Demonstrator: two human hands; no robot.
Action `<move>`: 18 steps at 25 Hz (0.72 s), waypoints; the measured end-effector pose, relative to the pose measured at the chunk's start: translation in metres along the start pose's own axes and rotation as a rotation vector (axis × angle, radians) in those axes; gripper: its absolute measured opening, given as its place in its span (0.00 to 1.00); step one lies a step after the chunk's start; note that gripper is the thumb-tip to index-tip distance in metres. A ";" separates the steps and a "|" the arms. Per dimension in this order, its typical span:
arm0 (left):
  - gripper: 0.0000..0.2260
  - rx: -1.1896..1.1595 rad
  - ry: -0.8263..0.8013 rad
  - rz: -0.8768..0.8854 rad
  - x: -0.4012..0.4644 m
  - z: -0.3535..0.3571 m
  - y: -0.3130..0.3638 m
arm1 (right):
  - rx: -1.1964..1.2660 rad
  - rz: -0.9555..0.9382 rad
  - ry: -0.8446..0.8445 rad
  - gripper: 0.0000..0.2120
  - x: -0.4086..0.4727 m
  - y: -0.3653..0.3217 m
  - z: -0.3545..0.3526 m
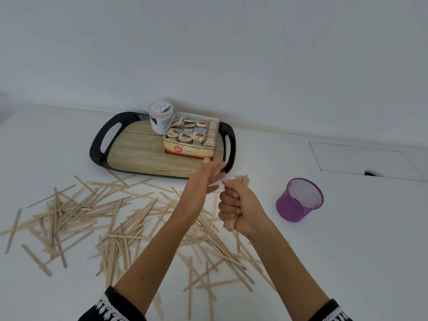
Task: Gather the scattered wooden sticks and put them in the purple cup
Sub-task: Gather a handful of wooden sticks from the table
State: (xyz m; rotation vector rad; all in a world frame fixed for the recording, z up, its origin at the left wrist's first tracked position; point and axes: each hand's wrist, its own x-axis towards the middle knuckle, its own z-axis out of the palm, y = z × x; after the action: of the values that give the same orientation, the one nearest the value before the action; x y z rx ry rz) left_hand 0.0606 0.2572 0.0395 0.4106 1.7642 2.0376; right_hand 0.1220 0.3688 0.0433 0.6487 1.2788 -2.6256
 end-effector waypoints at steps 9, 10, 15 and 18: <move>0.20 -1.262 0.113 -0.565 -0.031 0.030 -0.035 | -0.111 -0.539 0.117 0.18 0.004 0.027 0.015; 0.18 -1.299 0.116 -0.551 -0.031 0.032 -0.035 | -0.132 -0.534 0.146 0.18 0.004 0.031 0.017; 0.17 -0.915 0.052 -0.421 -0.031 0.037 -0.034 | -0.281 -0.547 0.202 0.19 0.000 0.023 0.013; 0.20 -0.395 -0.018 -0.303 -0.037 0.035 -0.038 | -0.452 -0.554 0.280 0.20 -0.008 0.014 0.003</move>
State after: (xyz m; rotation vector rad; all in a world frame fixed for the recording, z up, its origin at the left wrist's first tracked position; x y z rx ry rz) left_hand 0.1136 0.2738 0.0089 0.0368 1.2758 2.0791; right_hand 0.1324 0.3577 0.0384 0.6702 2.3351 -2.5178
